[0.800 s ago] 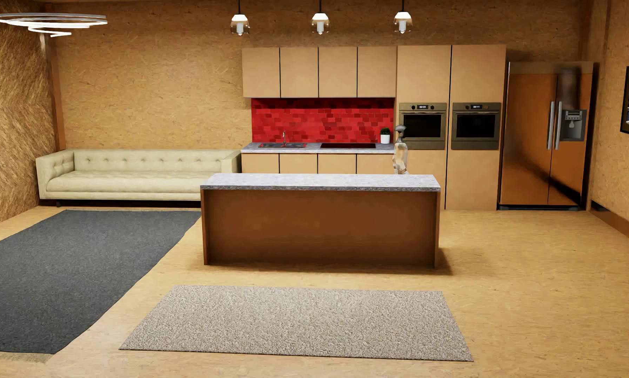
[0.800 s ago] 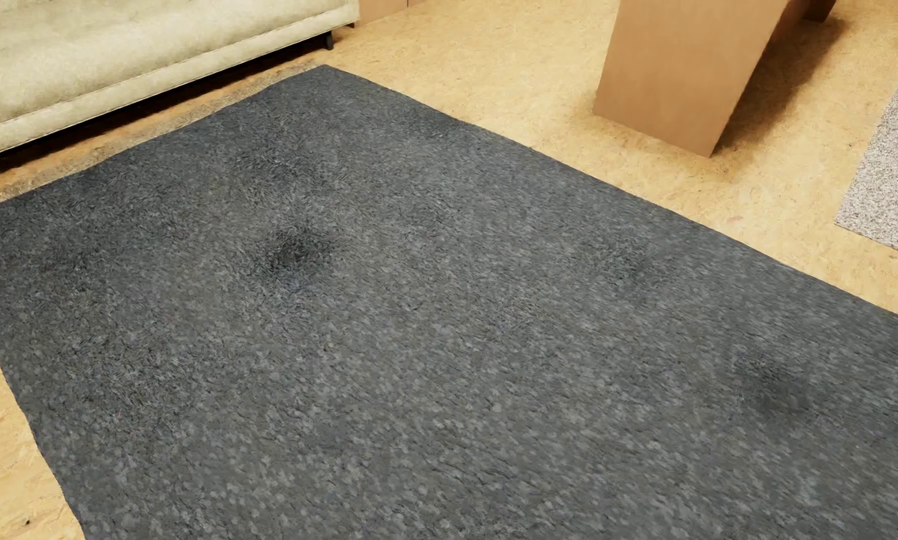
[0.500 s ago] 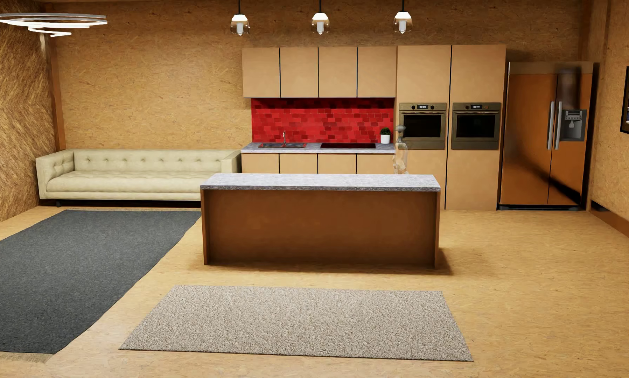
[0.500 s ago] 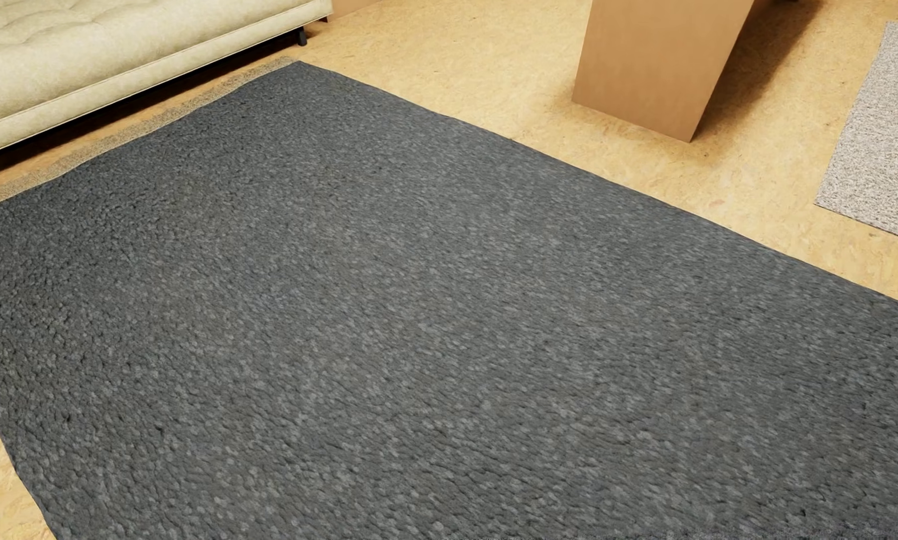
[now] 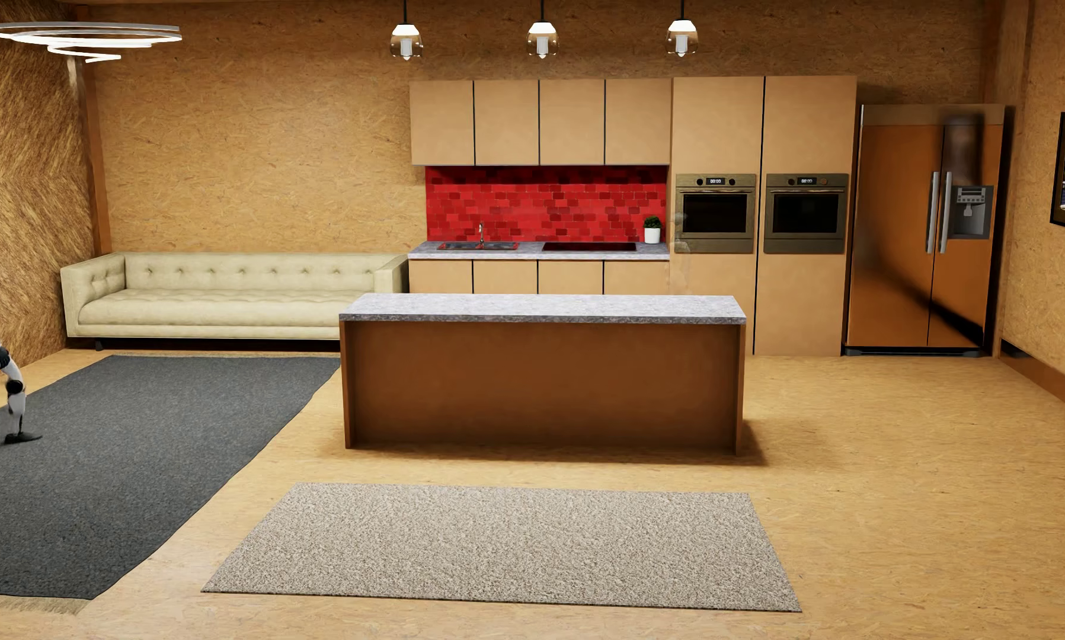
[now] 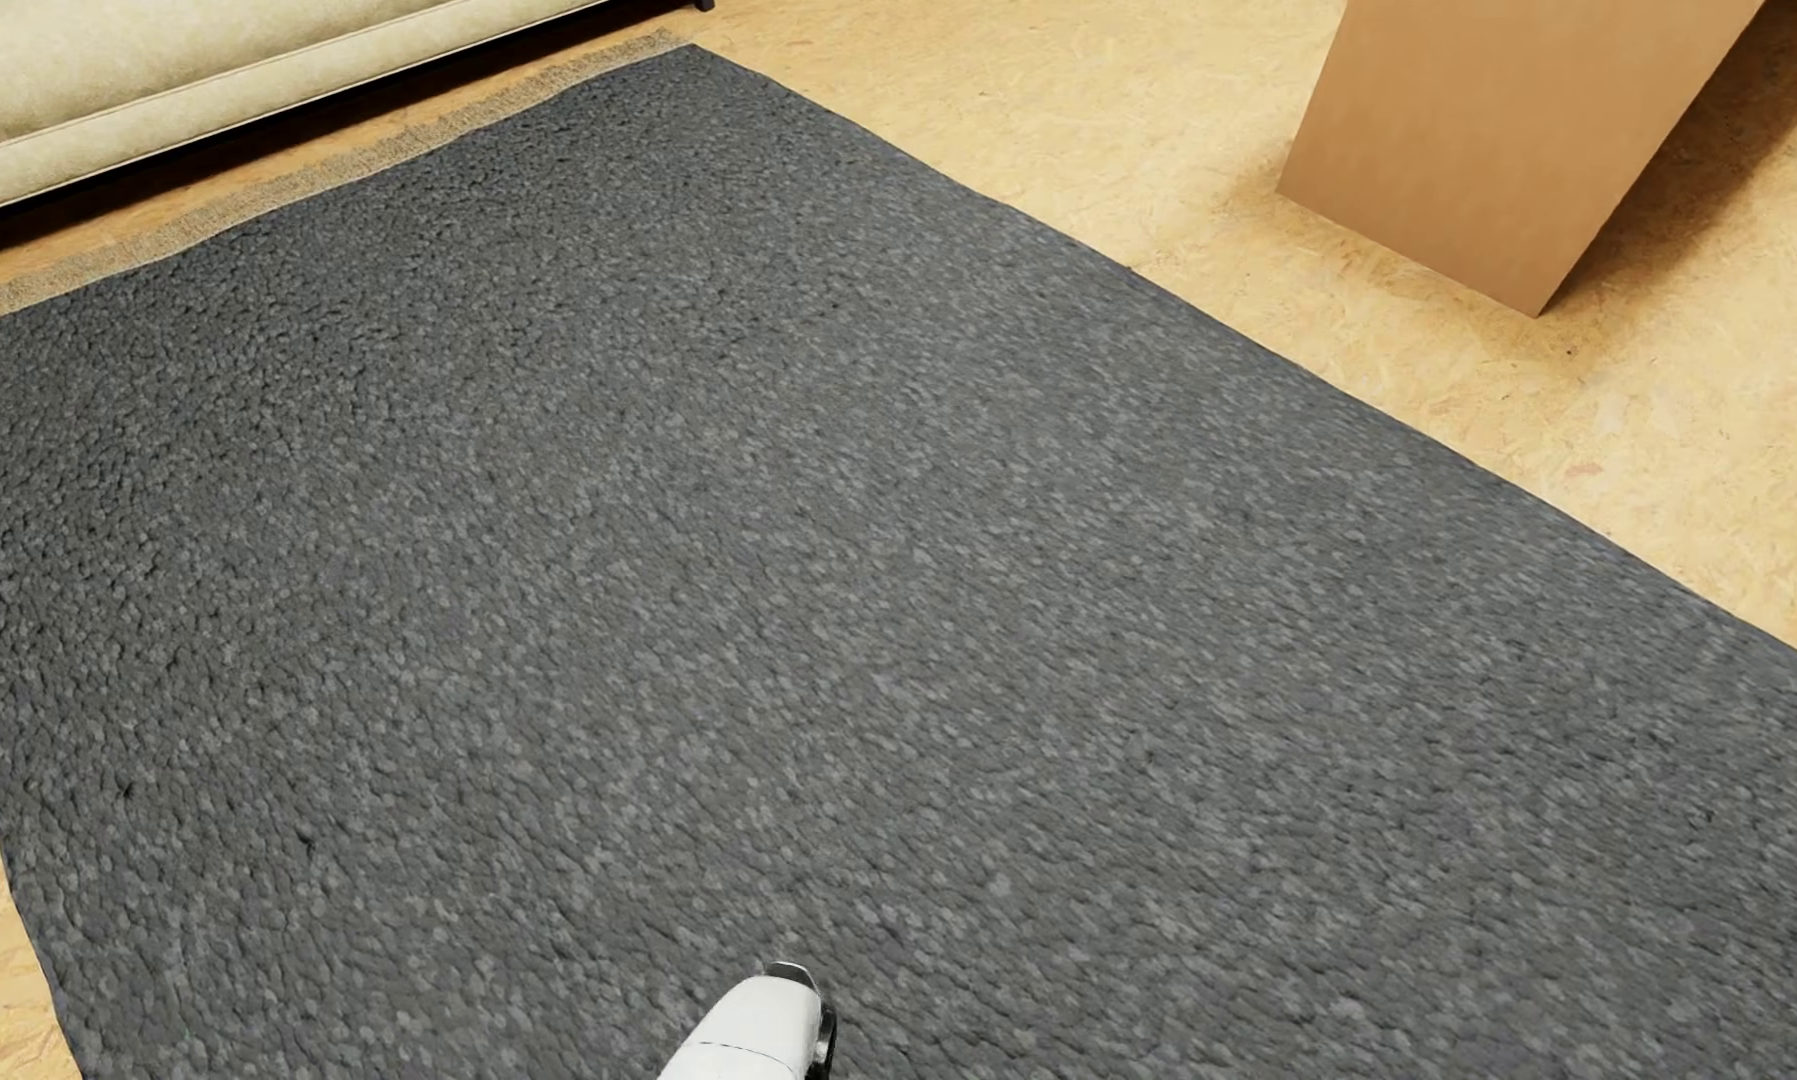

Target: Go around the counter

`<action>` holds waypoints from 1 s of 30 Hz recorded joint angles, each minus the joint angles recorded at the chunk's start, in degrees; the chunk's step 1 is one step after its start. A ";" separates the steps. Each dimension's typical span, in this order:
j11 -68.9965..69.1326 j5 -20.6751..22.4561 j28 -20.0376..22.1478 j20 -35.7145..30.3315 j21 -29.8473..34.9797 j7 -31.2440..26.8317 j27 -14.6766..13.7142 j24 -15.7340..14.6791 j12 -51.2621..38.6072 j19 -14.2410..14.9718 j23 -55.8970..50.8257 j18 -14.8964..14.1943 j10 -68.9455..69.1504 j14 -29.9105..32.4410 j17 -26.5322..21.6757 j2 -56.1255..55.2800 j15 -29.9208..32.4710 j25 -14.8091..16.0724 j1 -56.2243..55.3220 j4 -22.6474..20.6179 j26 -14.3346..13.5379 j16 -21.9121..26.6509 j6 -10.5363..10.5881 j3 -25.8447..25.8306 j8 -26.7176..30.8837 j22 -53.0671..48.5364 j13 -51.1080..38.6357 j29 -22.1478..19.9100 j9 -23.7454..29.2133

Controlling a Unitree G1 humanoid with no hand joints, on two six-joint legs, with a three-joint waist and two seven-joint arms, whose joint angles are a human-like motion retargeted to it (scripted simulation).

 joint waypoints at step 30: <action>1.00 0.95 0.00 0.02 -3.45 0.00 0.00 0.00 -0.62 0.00 -4.38 0.00 3.93 -1.97 -3.45 -6.28 10.80 0.00 9.54 0.97 0.00 1.26 1.18 -2.43 0.00 -6.78 2.77 0.00 0.15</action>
